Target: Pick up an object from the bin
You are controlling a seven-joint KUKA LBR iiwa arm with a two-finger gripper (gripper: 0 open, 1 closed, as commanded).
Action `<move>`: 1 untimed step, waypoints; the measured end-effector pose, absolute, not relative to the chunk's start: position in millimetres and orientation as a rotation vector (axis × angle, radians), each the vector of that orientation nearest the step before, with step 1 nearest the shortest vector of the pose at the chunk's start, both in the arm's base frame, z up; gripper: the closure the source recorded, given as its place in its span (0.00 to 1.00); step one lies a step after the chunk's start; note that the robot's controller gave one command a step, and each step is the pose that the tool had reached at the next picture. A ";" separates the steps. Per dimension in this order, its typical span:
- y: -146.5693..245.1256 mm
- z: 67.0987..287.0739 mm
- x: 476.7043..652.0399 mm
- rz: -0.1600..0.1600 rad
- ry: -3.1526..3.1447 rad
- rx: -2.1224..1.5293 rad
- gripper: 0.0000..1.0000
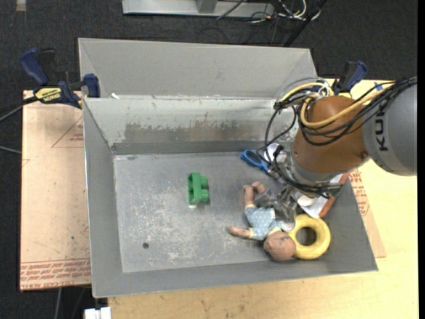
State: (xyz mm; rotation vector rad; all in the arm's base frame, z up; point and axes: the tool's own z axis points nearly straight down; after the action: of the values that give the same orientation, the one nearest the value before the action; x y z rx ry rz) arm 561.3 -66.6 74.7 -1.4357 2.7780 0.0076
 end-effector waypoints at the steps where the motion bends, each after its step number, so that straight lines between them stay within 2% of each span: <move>1: -66.5 74.7 561.3 0.008 2.779 -1.435 1.00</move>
Offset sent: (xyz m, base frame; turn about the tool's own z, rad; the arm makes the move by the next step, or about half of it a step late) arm -0.0029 0.0061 0.1323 -0.0223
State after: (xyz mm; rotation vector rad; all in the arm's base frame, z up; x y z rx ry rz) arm 561.3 -66.5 74.7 -1.4347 2.7785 0.0079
